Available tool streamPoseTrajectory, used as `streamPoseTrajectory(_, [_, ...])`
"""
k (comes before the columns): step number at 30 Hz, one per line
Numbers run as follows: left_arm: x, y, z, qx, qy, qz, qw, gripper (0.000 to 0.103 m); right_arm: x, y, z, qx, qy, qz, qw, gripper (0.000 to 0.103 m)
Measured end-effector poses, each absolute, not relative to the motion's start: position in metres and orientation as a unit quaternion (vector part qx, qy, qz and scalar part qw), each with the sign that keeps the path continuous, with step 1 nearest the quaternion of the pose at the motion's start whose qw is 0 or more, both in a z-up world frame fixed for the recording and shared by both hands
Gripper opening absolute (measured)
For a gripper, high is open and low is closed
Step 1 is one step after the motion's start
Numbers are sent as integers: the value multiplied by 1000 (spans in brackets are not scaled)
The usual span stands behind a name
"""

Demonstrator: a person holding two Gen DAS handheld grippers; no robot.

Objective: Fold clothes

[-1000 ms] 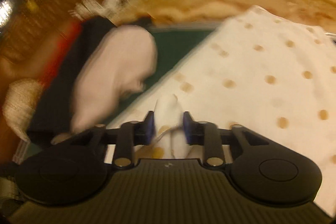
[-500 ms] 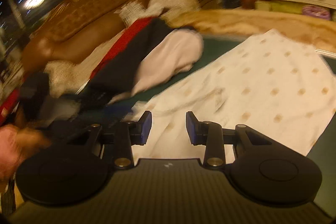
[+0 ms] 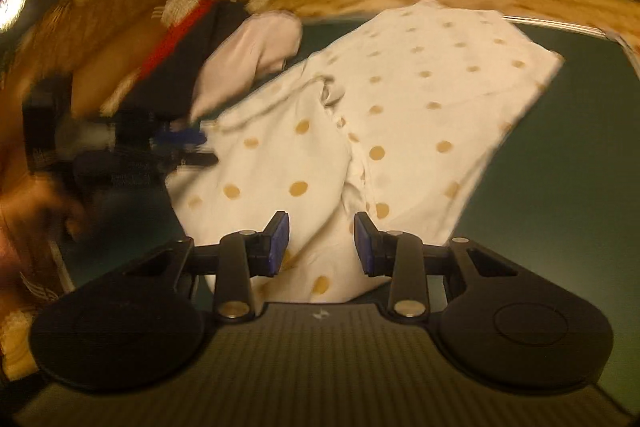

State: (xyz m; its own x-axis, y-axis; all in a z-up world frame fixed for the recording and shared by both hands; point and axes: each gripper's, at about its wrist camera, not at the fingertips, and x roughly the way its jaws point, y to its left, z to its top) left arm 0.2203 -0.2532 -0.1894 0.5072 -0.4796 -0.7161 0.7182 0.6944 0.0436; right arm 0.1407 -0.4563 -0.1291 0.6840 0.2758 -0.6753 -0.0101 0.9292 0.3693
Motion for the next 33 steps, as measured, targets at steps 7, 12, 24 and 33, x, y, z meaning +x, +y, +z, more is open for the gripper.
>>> streamPoseTrajectory(7, [220, -249, -195, 159, 379, -343, 844, 47, 112, -388, -120, 78, 354, 32, 931, 42])
streamPoseTrajectory(12, [225, -250, -198, 150, 392, -342, 841, 48, 124, -352, -128, -8, 362, 18, 932, 39])
streamPoseTrajectory(24, [227, -251, -201, 164, 387, -345, 839, 48, 117, -376, -134, 58, 379, -23, 923, 1])
streamPoseTrajectory(33, [227, -252, -200, 165, 390, -345, 837, 49, 89, -407, -134, 116, 360, -36, 925, 17])
